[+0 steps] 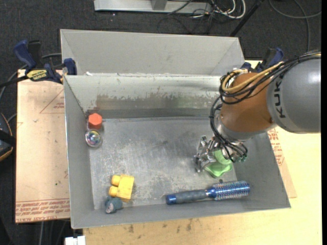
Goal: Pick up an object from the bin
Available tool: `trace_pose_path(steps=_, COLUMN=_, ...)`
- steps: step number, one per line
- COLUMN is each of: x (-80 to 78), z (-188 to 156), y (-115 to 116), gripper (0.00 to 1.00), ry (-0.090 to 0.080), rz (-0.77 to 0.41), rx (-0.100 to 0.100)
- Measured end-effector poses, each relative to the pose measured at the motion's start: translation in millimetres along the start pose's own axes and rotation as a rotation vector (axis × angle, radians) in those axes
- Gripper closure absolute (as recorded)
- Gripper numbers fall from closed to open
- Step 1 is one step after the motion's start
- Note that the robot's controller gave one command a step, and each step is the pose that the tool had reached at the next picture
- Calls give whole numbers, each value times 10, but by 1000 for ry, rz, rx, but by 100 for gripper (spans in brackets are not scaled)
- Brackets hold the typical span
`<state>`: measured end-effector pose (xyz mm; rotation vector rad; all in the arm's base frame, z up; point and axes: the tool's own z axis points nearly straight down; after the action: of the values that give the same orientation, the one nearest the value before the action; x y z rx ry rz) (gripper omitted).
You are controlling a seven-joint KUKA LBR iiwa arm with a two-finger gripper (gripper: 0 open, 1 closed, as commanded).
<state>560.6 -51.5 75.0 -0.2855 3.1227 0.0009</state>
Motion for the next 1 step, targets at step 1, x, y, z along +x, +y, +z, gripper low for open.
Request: trace_pose_path(steps=1, x=-485, z=-1476, y=99, gripper=100, ry=-7, rz=-163, rx=3)
